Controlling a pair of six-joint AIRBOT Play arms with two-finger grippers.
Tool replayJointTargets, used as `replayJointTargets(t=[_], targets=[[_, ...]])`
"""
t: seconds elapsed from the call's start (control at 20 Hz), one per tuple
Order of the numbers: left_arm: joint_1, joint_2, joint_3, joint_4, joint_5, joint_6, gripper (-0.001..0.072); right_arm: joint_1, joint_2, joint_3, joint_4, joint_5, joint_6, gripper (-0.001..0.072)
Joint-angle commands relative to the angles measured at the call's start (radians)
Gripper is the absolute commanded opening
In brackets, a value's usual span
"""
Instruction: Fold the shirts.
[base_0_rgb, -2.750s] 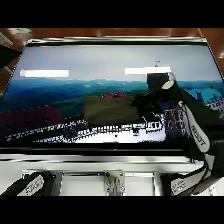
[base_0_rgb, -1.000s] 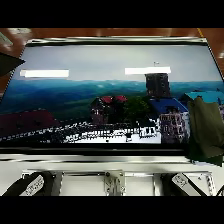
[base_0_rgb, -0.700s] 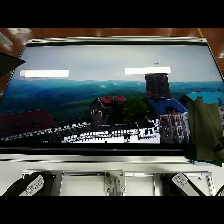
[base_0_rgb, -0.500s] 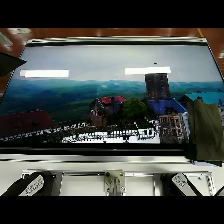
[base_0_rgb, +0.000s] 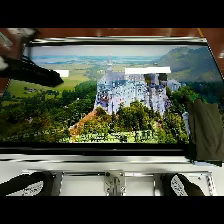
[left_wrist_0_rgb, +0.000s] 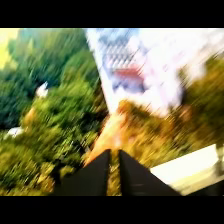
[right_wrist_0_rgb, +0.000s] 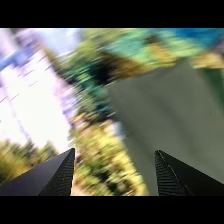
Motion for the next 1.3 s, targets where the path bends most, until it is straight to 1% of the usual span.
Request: replayJointTargets(t=[0.0, 0.05, 0.15, 0.2, 0.4, 0.55, 0.75, 1.25], targets=[[-0.219, -0.125, 0.0, 0.232, -0.078, -0.107, 0.0294, 0.218, -0.073, -0.003, 0.018, 0.169, 0.025, 0.0671], [-0.223, -0.143, 0.0, 0.153, -0.079, -0.108, 0.0343, 0.246, -0.105, -0.003, 0.018, 0.216, 0.025, 0.0671], [-0.209, -0.165, -0.004, 0.034, -0.072, -0.127, 0.0514, 0.286, -0.148, -0.003, 0.018, 0.263, 0.024, 0.067], [-0.203, -0.169, -0.01, 0.01, -0.071, -0.128, 0.0537, 0.301, -0.16, -0.003, 0.019, 0.264, 0.027, 0.067], [-0.187, -0.17, -0.012, 0.015, -0.072, -0.134, 0.0538, 0.338, -0.175, -0.003, 0.018, 0.26, 0.027, 0.067], [-0.182, -0.172, -0.012, 0.016, -0.068, -0.133, 0.0537, 0.337, -0.175, -0.003, 0.018, 0.26, 0.027, 0.067], [-0.181, -0.185, -0.012, 0.065, -0.068, -0.115, 0.0537, 0.337, -0.175, -0.003, 0.018, 0.26, 0.027, 0.067], [-0.181, -0.199, -0.012, 0.084, -0.068, -0.111, 0.0537, 0.337, -0.175, -0.003, 0.018, 0.26, 0.027, 0.067]])
